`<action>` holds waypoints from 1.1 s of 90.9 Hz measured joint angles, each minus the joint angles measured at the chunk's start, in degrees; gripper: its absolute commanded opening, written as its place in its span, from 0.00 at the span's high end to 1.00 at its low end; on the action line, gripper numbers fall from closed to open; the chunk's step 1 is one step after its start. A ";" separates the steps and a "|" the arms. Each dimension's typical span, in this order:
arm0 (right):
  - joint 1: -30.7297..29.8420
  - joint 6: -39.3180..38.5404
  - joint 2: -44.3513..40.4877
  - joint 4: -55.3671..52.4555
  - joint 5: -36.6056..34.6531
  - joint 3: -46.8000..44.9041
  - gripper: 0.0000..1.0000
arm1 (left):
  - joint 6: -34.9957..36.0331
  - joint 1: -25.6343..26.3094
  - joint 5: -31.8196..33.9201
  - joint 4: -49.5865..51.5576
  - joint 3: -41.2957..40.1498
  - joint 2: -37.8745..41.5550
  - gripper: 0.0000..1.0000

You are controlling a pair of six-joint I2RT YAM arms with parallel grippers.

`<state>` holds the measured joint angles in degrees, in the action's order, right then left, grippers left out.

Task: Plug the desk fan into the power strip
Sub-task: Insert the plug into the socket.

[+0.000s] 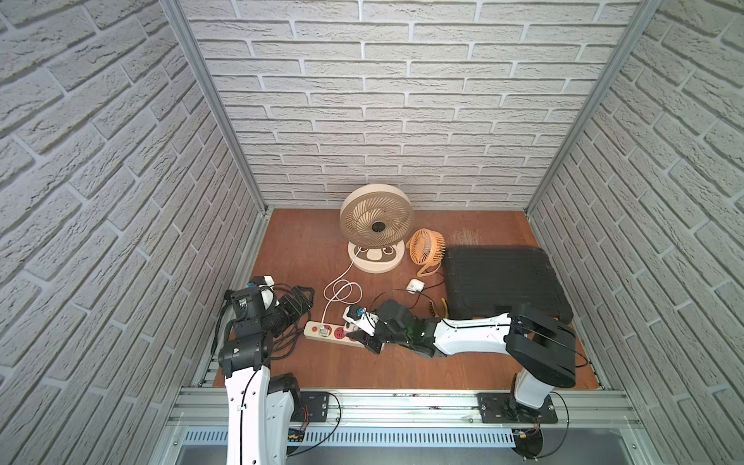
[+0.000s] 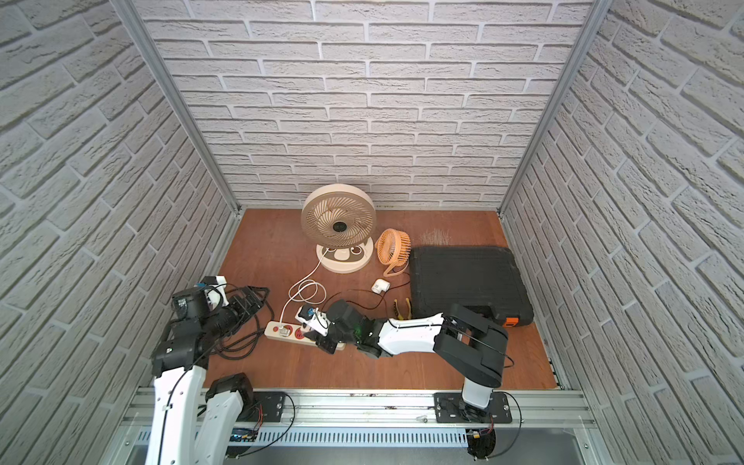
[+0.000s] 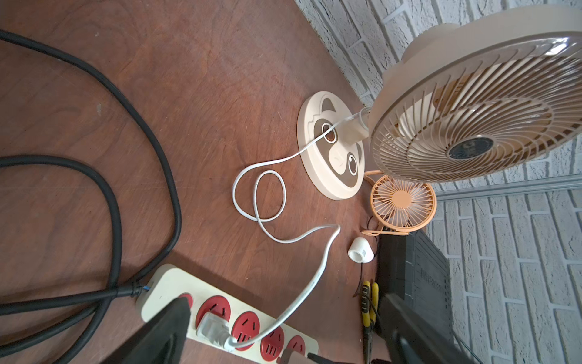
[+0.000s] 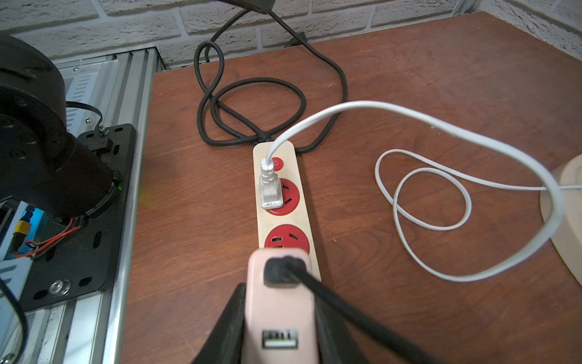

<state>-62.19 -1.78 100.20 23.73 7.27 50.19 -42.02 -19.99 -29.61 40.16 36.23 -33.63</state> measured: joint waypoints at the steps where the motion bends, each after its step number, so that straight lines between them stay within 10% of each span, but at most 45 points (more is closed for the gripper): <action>1: 0.00 0.04 0.02 0.09 0.04 -0.11 0.97 | 0.02 0.00 -0.02 -0.02 -0.02 0.02 0.02; 100: 0.31 0.63 2.54 3.80 -2.60 -1.99 0.97 | 0.42 0.00 -6.88 -1.68 -0.02 1.53 0.02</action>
<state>-61.89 -1.15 102.74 27.53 4.67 48.21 -41.60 -19.99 -36.49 38.48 36.21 -32.10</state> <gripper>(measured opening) 0.336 0.983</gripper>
